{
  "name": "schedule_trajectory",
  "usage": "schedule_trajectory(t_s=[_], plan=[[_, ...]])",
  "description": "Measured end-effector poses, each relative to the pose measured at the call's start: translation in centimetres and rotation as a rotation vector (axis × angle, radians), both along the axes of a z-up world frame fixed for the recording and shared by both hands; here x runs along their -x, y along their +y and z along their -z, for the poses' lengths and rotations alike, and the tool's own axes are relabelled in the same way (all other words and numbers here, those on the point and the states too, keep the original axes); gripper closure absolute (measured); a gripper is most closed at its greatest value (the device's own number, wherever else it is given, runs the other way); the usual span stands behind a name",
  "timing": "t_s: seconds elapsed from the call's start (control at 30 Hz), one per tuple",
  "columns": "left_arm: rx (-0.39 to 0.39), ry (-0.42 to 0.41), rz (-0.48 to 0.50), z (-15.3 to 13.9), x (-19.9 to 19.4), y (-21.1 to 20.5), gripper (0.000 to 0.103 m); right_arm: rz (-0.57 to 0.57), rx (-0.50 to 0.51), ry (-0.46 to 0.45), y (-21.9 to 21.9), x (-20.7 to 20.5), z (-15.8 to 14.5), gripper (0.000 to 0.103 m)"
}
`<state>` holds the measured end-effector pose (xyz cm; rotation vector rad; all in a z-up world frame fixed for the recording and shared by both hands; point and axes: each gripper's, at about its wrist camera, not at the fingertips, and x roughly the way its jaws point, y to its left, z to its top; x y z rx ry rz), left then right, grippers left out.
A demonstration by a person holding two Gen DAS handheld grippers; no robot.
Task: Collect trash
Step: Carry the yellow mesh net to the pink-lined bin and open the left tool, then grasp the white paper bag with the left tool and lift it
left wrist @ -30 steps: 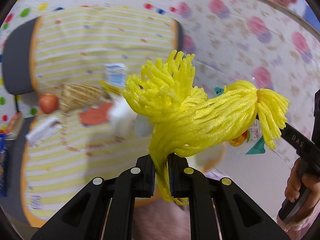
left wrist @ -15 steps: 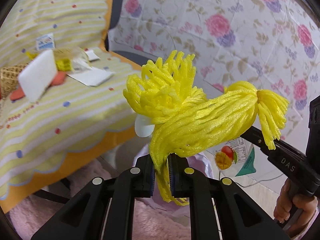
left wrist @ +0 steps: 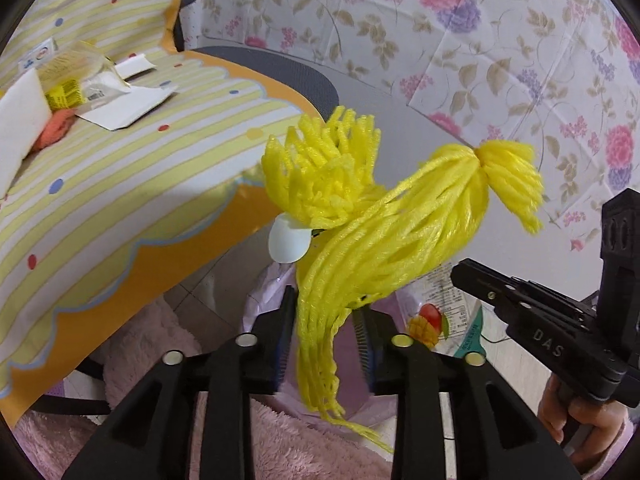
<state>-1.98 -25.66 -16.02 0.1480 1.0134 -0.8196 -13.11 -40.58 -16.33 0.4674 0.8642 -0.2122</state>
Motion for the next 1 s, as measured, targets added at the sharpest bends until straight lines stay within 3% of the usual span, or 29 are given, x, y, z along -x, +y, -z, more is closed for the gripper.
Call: schedule_trajectory(t_s=[0.13,0.17,0.33,0.53,0.63,1.0], plan=[[0.012,0.022,0.017,0.3,-0.2,-0.3,0.048,0.008,-0.016,0.041,-0.4,-0.3,1.2,0.083],[0.021,0.019,0.015,0.2,-0.1,-0.2,0.048,0.014,-0.016,0.049,-0.5,-0.2,1.4,0.080],[0.040,-0.021,0.005,-1.1,0.4,0.5,0.048,0.047,0.027,0.032,-0.7,0.5,0.2,0.080],[0.026,-0.142,-0.056,-3.6,1.3,3.6,0.048,0.069,0.097,-0.067,-0.5,1.9,-3.9,0.080],[0.013,-0.202,-0.126,-4.7,1.5,6.3,0.048,0.035,0.128,-0.111,0.5,2.0,-5.9,0.080],[0.014,-0.219,-0.356,-6.8,-0.5,15.0,0.048,-0.212,0.142,-0.148,6.9,-3.5,-9.3,0.080]])
